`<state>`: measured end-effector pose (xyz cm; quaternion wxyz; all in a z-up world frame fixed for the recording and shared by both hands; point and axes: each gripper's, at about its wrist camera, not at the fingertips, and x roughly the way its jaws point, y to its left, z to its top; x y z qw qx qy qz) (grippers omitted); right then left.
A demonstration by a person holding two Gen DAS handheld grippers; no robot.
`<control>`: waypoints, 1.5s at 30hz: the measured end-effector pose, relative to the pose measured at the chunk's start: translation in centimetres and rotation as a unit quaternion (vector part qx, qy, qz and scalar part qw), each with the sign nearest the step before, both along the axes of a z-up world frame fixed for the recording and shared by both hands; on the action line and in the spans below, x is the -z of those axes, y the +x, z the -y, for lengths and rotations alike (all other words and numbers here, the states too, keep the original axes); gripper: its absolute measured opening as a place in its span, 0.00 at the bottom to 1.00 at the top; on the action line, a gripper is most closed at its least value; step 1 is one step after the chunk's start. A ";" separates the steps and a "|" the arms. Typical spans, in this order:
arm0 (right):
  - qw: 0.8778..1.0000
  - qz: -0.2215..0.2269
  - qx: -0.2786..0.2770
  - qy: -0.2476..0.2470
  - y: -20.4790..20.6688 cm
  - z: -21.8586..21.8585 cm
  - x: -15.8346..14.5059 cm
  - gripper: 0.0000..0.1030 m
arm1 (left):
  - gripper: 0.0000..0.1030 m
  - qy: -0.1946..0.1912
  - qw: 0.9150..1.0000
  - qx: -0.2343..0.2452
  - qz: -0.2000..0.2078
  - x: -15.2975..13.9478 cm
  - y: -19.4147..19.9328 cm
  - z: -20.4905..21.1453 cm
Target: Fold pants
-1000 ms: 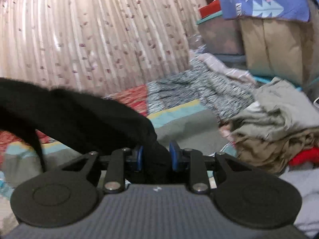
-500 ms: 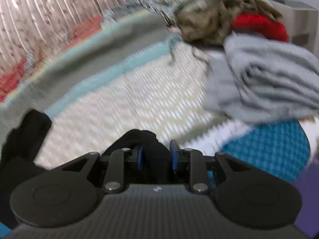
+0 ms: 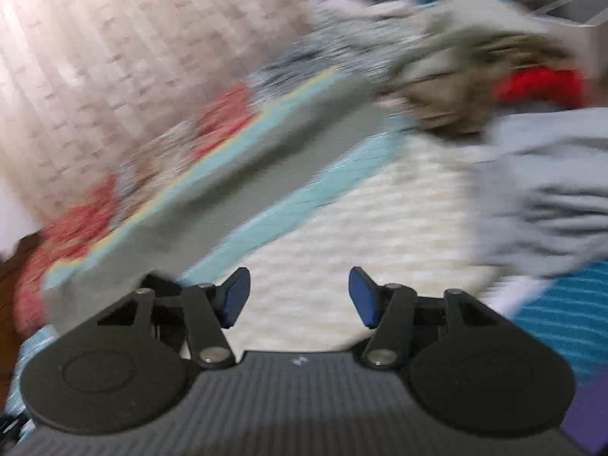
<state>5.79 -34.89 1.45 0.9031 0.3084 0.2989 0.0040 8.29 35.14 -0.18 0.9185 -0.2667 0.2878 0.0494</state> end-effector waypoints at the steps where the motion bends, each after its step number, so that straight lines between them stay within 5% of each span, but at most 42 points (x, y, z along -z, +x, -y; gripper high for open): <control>1: 0.999 -0.005 -0.030 0.017 2.0 -1.7 0.6 0.50 | 0.08 0.013 1.000 0.020 -0.003 0.3 1.2 1.5; 8: 0.985 -0.067 -0.142 0.076 15.2 -12.3 8.1 0.48 | 0.10 0.111 0.985 0.129 -0.041 6.4 6.2 11.3; 12: 0.974 -0.114 -0.157 0.115 19.2 -15.2 12.7 0.48 | 0.10 0.092 0.981 0.153 -0.077 10.1 6.4 13.1; 17: 0.968 -0.130 -0.175 0.127 20.5 -17.0 15.5 0.48 | 0.10 0.052 0.988 0.140 -0.048 11.4 4.9 12.3; 19: 0.967 -0.132 -0.186 0.118 21.1 -18.2 15.1 0.26 | 0.10 0.039 0.989 0.135 -0.039 11.5 4.5 12.2; 20: 0.965 -0.143 -0.193 0.106 21.4 -18.3 15.2 0.07 | 0.10 0.038 0.989 0.135 -0.037 11.5 4.3 12.2; 23: 0.974 -0.121 -0.190 0.011 21.2 -19.0 13.1 0.07 | 0.10 0.044 0.989 0.134 -0.033 11.4 4.1 12.4; 27: 0.980 -0.018 -0.132 -0.151 20.9 -16.4 7.1 0.07 | 0.10 0.059 0.989 0.133 -0.025 11.2 3.9 13.2; 29: 0.957 0.051 -0.093 -0.269 20.4 -15.0 4.0 0.07 | 0.09 0.063 0.989 0.133 -0.025 11.1 4.0 13.5; 31: 0.915 0.122 -0.033 -0.383 19.8 -12.6 0.9 0.07 | 0.09 0.066 0.989 0.132 -0.026 11.1 4.0 13.7; 32: 0.896 0.147 -0.013 -0.418 19.4 -11.5 -0.2 0.07 | 0.09 0.067 0.989 0.132 -0.025 11.1 3.9 13.7; 34: 0.884 0.171 -0.007 -0.435 19.0 -9.3 -1.7 0.09 | 0.09 0.070 0.988 0.134 -0.022 11.1 4.0 13.5; 36: 0.888 0.151 -0.041 -0.432 18.4 -7.1 -1.2 0.36 | 0.09 0.071 0.988 0.134 -0.021 11.1 3.9 13.5; 37: 0.894 0.136 -0.051 -0.423 18.0 -6.5 -0.5 0.41 | 0.09 0.071 0.988 0.135 -0.021 11.1 4.0 13.4; 43: 0.942 0.023 -0.035 -0.333 15.2 -6.0 5.1 0.43 | 0.12 0.059 0.988 0.141 -0.037 10.1 4.0 13.5; 45: 0.951 -0.010 -0.015 -0.309 14.7 -5.4 6.7 0.43 | 0.25 0.043 0.987 0.149 -0.041 8.8 3.6 13.0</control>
